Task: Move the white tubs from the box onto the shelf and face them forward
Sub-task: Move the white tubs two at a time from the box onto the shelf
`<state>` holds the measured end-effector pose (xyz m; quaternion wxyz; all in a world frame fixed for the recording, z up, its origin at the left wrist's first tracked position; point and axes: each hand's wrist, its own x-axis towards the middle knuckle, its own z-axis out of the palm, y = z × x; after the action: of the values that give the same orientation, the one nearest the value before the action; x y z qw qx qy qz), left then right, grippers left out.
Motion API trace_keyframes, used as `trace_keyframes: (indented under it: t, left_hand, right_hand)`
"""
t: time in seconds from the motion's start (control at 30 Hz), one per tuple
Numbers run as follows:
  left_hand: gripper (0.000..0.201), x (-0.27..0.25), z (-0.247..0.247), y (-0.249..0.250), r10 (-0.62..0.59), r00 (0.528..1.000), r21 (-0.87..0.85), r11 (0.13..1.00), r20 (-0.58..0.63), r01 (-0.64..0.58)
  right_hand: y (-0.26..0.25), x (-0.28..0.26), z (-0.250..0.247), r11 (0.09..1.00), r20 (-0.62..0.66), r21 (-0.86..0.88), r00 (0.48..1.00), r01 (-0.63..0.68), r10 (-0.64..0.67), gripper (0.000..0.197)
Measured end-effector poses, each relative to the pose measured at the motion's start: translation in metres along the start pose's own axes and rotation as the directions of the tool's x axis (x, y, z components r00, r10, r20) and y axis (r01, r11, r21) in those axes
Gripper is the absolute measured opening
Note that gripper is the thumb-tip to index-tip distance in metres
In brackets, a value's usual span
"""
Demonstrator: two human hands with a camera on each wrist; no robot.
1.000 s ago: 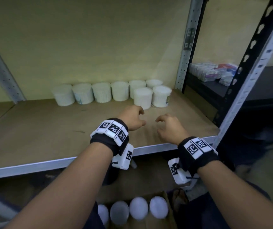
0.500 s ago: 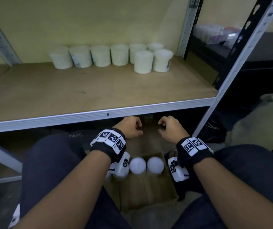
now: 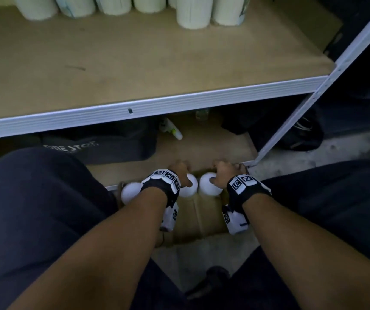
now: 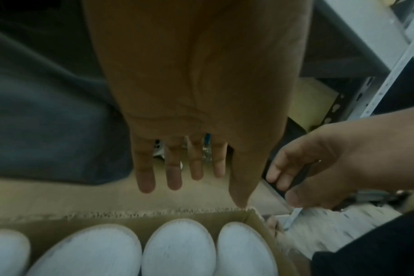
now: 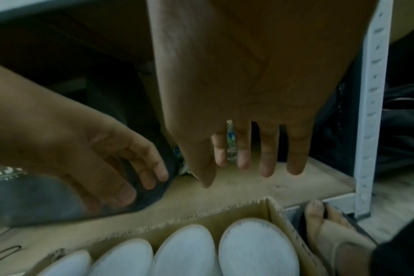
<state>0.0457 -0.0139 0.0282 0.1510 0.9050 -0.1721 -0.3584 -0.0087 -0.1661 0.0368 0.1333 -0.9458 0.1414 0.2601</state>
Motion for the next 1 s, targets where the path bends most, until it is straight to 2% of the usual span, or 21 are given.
trace_keyframes:
  t: [0.1,0.2,0.37,0.43,0.53,0.63,0.73,0.87,1.0]
  left_hand:
    - [0.061,0.019,0.015,-0.003,0.019,0.999,-0.005,1.0,0.049,-0.019]
    - [0.058,0.039,0.035,-0.011,0.019,0.999,-0.011,1.0,0.046,-0.019]
    - [0.051,0.062,0.061,-0.019,-0.014,0.999,0.047,0.999,0.049,0.012]
    - [0.062,0.069,0.068,-0.023,-0.051,0.997,0.051,0.998,0.054,0.049]
    - [0.072,0.074,0.081,-0.027,-0.073,0.996,0.073,0.995,0.045,0.07]
    - [0.08,0.077,0.092,-0.034,-0.056,0.998,0.101,0.993,-0.033,0.059]
    - [0.085,0.081,0.103,-0.04,-0.029,0.997,0.153,0.987,-0.074,0.04]
    - [0.075,0.085,0.109,-0.043,-0.014,0.993,0.131,0.991,-0.118,0.03]
    - [0.071,0.084,0.111,-0.045,-0.01,0.994,0.123,0.992,-0.106,0.023]
  right_hand:
    - [0.004,0.017,0.021,1.0,0.049,0.017,0.999,0.004,-0.005,0.048]
    - [0.004,0.036,0.042,1.0,0.073,0.016,0.997,0.003,-0.004,0.042]
    - [0.001,0.059,0.076,0.998,0.1,-0.052,0.995,-0.02,0.025,0.065]
    - [0.003,0.064,0.085,0.996,0.106,-0.068,0.992,-0.064,0.071,0.072]
    - [0.007,0.071,0.093,0.989,0.107,-0.138,0.992,-0.057,0.072,0.076]
    - [0.007,0.078,0.1,0.987,0.115,-0.158,0.992,-0.036,0.055,0.078]
    - [0.008,0.082,0.104,0.981,0.067,-0.191,0.997,-0.033,0.047,0.078]
    - [0.01,0.087,0.108,0.968,0.091,-0.249,0.995,-0.017,0.041,0.076]
    - [0.009,0.087,0.108,0.971,0.095,-0.239,0.994,-0.025,0.049,0.074]
